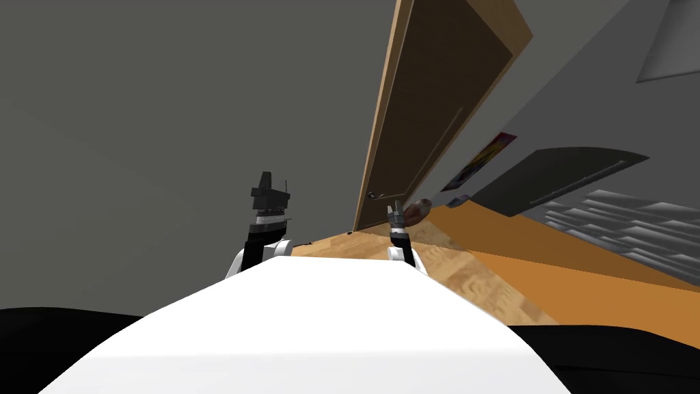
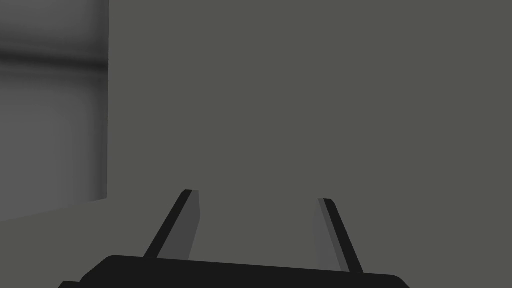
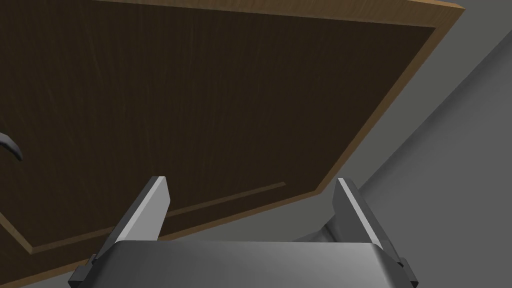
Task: Pull the door open
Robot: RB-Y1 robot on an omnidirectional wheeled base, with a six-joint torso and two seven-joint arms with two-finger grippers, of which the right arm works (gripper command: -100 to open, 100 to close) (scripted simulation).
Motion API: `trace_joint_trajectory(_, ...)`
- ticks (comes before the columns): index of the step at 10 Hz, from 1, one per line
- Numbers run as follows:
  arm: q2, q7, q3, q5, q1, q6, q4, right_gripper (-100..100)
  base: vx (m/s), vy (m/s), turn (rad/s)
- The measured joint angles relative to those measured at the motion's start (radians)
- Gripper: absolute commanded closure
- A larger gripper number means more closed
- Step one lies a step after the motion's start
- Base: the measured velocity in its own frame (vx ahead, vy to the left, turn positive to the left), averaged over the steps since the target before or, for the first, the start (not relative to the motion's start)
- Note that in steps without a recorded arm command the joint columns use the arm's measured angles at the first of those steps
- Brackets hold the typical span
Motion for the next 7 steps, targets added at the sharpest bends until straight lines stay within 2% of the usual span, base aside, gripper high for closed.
trace_joint_trajectory(2, -0.011, -0.008, 0.007, -0.001, -0.006, -0.012, 0.051, -100, 0.036, -0.056, 0.097)
trace_joint_trajectory(3, -0.019, -0.012, 0.010, -0.002, -0.022, -0.014, 0.085, -100, 0.030, -0.053, 0.071)
trace_joint_trajectory(7, -0.048, -0.033, 0.017, -0.007, -0.046, -0.019, 0.173, -100, 0.035, -0.058, 0.097)
